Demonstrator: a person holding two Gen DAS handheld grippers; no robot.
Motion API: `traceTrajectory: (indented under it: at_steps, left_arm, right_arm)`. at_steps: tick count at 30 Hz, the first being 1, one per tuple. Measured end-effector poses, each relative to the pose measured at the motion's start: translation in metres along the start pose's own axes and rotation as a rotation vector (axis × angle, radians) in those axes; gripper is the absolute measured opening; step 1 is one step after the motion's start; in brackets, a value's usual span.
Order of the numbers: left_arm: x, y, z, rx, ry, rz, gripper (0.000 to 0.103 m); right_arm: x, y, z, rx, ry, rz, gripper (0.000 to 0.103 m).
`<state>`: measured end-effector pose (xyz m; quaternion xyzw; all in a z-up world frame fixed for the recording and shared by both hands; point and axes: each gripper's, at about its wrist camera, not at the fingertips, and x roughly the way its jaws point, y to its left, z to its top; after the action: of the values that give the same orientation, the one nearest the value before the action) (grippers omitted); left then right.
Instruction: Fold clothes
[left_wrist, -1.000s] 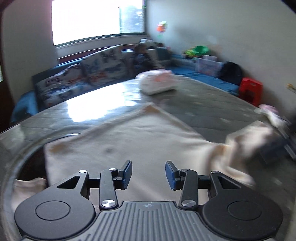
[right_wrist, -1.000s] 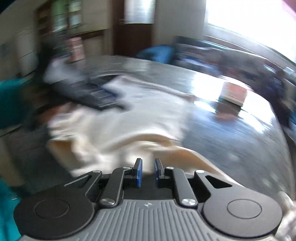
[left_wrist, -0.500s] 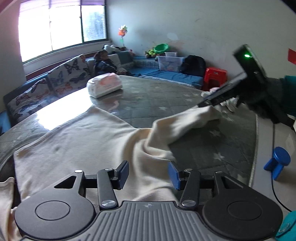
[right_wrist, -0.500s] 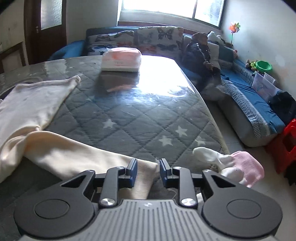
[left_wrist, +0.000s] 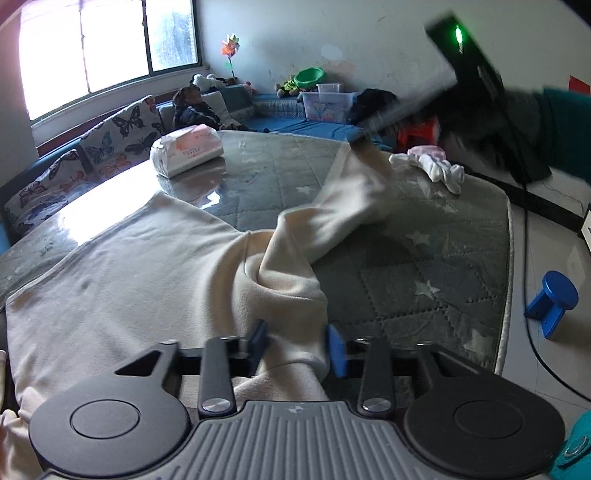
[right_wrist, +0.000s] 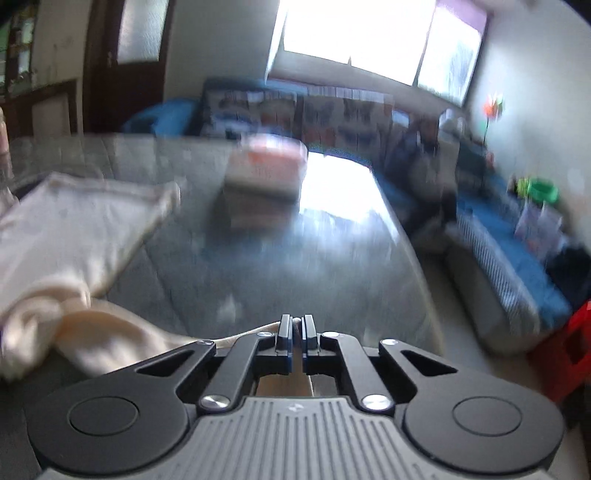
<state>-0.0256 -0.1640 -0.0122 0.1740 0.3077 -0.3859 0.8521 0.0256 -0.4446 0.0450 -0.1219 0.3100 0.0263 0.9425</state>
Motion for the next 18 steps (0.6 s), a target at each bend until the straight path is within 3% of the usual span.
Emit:
traceTrajectory:
  at_steps: [4, 6, 10, 13, 18]
  left_arm:
    - [-0.002, -0.001, -0.002, 0.021, -0.007, -0.036, 0.019]
    - [-0.004, -0.003, -0.003, 0.039, -0.011, -0.057, 0.017]
    - [-0.005, -0.008, -0.005, 0.078, -0.011, -0.095, 0.017]
    - [-0.009, -0.010, -0.004, 0.093, -0.018, -0.125, 0.017]
    - [-0.013, -0.011, 0.007, 0.081, -0.064, -0.105, 0.019]
  right_arm:
    - [-0.030, -0.011, 0.017, 0.019, -0.182, -0.040, 0.004]
    - [-0.040, -0.020, 0.011, 0.048, -0.219, -0.073, 0.004]
    - [-0.037, -0.042, -0.018, 0.130, -0.109, -0.155, 0.005]
    - [-0.037, -0.046, -0.034, 0.154, -0.049, -0.165, 0.006]
    - [-0.023, -0.024, -0.028, 0.158, -0.021, -0.041, 0.009]
